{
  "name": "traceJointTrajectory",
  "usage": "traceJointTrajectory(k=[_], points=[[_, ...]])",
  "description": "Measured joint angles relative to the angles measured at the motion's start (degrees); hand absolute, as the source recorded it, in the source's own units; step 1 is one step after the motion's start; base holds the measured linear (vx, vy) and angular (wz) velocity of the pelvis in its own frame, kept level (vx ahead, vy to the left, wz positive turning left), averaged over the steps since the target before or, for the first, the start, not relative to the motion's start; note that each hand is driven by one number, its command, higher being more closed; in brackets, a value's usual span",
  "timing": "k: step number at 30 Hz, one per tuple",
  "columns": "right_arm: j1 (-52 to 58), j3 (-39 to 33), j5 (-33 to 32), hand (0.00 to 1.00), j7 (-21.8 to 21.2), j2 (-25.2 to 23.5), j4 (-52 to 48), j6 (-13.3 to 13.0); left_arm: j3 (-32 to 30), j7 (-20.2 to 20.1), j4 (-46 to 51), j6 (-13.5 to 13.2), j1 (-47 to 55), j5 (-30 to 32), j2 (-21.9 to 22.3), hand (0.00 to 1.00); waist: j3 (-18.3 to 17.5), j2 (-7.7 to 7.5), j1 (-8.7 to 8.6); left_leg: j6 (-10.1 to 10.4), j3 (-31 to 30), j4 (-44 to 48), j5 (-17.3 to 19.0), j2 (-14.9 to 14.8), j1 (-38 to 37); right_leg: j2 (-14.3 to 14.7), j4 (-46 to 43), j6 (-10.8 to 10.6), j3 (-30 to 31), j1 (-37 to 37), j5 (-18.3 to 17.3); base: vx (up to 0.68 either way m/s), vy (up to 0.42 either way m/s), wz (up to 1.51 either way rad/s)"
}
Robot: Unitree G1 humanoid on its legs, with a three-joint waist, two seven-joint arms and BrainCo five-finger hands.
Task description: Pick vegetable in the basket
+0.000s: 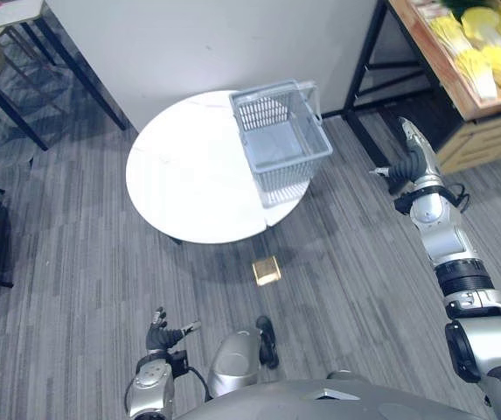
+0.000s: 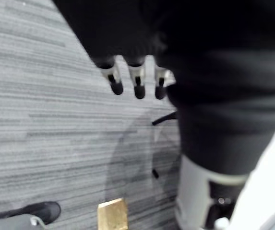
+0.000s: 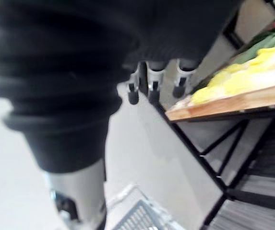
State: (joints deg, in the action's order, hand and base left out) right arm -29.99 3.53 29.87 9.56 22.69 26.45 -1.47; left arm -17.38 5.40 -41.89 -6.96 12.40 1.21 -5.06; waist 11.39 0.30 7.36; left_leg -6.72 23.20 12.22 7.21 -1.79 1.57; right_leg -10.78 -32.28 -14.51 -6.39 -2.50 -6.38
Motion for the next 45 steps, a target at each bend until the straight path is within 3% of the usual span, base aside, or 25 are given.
traceJointTrajectory(k=[2,3,4,5,6,8,9,10,12,13,15,16,17,21,31,40,41,45], points=[[-0.42,1.55,0.30,0.00,0.00,-0.11,-0.85,-0.25,0.74,0.22,-0.07,0.17,-0.61,0.01,-2.08,0.00,0.70,-1.50,-0.31,-0.18,-3.07,-1.83,0.89,1.07,-3.26,-0.36,-18.71,-0.22,3.79,7.89,0.18,0.37,-0.037,0.81],[-0.77,1.93,0.31,0.00,0.00,-0.15,-0.83,-0.22,1.35,0.87,-0.19,0.34,-1.45,0.03,-2.84,0.00,1.13,-2.13,-0.51,-0.15,-5.16,-3.05,0.88,1.40,-5.19,-0.49,-25.06,0.91,3.83,11.59,-0.79,0.29,-0.105,0.94],[-1.00,1.94,0.31,0.00,0.02,-0.15,-0.82,-0.21,1.52,1.32,-0.19,0.37,-1.87,0.02,-2.86,0.00,1.27,-2.20,-0.52,-0.12,-5.98,-3.66,0.86,1.40,-6.11,-0.72,-25.80,2.11,3.41,13.00,-1.46,0.27,-0.133,0.94],[-1.65,1.99,0.30,0.00,0.05,-0.13,-0.74,-0.21,1.85,1.52,-0.19,0.38,-2.40,0.02,-2.81,0.00,1.38,-2.13,-0.75,0.08,-8.02,-4.63,0.73,1.39,-7.10,-1.72,-24.00,5.28,1.95,14.68,-3.08,0.24,-0.158,0.96],[-2.68,1.99,0.29,0.00,0.23,0.07,-0.72,-0.22,2.16,1.66,-0.16,0.37,-3.23,-0.01,-2.82,0.00,1.37,-2.13,-1.40,1.03,-10.57,-5.60,0.60,1.03,-7.30,-2.43,-17.52,8.22,0.80,16.18,-4.73,0.23,-0.176,1.00],[-4.07,1.97,0.19,0.00,0.24,0.64,-0.65,-0.22,2.75,1.64,-0.17,0.35,-4.61,-0.09,-3.07,0.00,1.42,-2.04,-1.78,2.65,-13.75,-6.07,0.56,-0.16,-6.50,-1.74,-3.03,9.30,1.40,16.77,-5.01,0.23,-0.293,0.97],[-4.93,1.85,0.18,0.00,0.23,1.00,-0.60,-0.20,3.50,1.54,-0.20,0.27,-5.56,-0.09,-3.77,0.00,1.30,-2.26,-1.66,4.48,-15.99,-6.03,0.65,-1.19,-5.31,-0.93,9.40,9.66,3.68,16.69,-3.19,0.25,-0.397,0.88],[-5.43,1.84,0.18,0.00,0.22,1.00,-0.56,-0.20,3.89,1.43,-0.21,0.24,-5.83,-0.07,-4.20,0.00,1.23,-2.53,-1.68,5.32,-16.96,-5.92,0.74,-1.46,-4.76,-0.95,13.85,9.76,4.66,16.37,-1.43,0.21,-0.374,0.86],[-6.82,2.03,0.21,0.00,0.20,0.69,-0.13,-0.19,4.78,1.12,-0.09,0.04,-6.24,-0.05,-6.74,0.00,1.29,-5.64,-1.30,9.28,-19.10,-5.60,1.93,-0.88,-4.23,-2.39,24.83,8.12,7.79,14.89,10.43,0.19,-0.408,0.60],[-8.57,2.58,0.31,0.00,0.19,0.82,1.51,-0.19,4.75,1.20,-0.90,0.18,-6.64,-0.06,-6.06,0.00,1.94,-3.71,-0.51,11.18,-19.18,-5.53,1.95,-2.92,-4.22,-0.49,24.65,7.10,6.58,14.35,10.61,0.20,-0.487,0.39],[-12.29,5.06,0.31,0.00,0.11,2.64,4.68,-0.06,5.01,0.99,-0.36,-0.37,-6.20,-0.01,-5.50,0.00,1.87,-2.03,-0.73,12.18,-16.52,-5.07,1.35,-6.38,-2.11,2.32,27.55,8.13,3.69,13.57,10.69,0.14,-0.332,0.34],[-18.28,6.84,0.30,0.00,0.08,4.97,7.47,-0.04,4.96,1.02,-0.34,-1.03,-7.19,-0.06,-5.37,0.00,3.19,-0.33,-0.58,13.20,-16.04,-6.33,0.40,-8.89,-0.82,4.36,28.22,9.44,1.79,14.20,11.13,0.10,-0.231,0.31],[-20.47,7.36,0.30,0.00,0.09,5.57,8.40,-0.05,4.96,1.06,-0.35,-1.17,-7.56,-0.10,-5.35,0.00,3.90,-0.30,-0.59,13.60,-16.06,-6.94,-0.27,-9.28,-0.51,4.71,28.22,9.62,1.37,14.62,11.26,0.08,-0.203,0.33],[-30.32,10.58,0.21,0.00,0.38,8.45,11.94,-0.23,5.24,1.31,-0.39,-1.28,-9.27,-0.63,-4.39,0.00,7.14,0.47,-0.43,14.05,-18.67,-8.21,-2.03,-9.15,3.19,4.60,28.81,10.15,-1.13,16.92,11.65,0.00,-0.072,0.39],[-46.92,13.50,0.30,0.00,2.52,10.25,27.04,-0.11,9.19,4.58,0.21,-2.66,-14.32,-5.12,-4.66,0.00,15.08,2.33,1.48,14.51,-27.31,-10.50,-7.78,-7.42,15.22,3.10,36.33,10.71,-9.17,21.03,17.10,-0.07,-0.017,0.47],[-57.88,16.61,0.74,0.00,7.70,20.95,33.67,-0.29,18.28,5.86,-0.51,-4.48,-22.01,-6.85,-5.32,0.00,17.52,5.49,1.76,14.64,-33.03,-11.33,-11.90,-5.86,26.65,1.68,35.63,10.62,-13.04,29.84,18.63,-0.06,0.009,0.29],[-58.64,16.99,0.75,1.00,7.91,22.11,33.73,-0.30,18.71,5.86,-0.71,-4.70,-22.46,-6.85,-5.33,0.00,17.70,5.86,1.80,14.63,-33.20,-11.33,-12.28,-5.73,27.59,1.50,35.28,10.62,-13.08,30.85,18.68,-0.07,0.025,0.18],[-60.15,17.05,1.26,1.00,7.91,24.08,32.62,-0.33,19.33,5.77,-2.49,-4.66,-22.60,-6.85,-4.94,0.00,17.70,5.93,2.51,14.92,-31.26,-13.16,-13.26,-5.62,28.89,0.81,33.15,10.19,-11.40,34.81,18.56,-0.06,0.023,-0.09]])
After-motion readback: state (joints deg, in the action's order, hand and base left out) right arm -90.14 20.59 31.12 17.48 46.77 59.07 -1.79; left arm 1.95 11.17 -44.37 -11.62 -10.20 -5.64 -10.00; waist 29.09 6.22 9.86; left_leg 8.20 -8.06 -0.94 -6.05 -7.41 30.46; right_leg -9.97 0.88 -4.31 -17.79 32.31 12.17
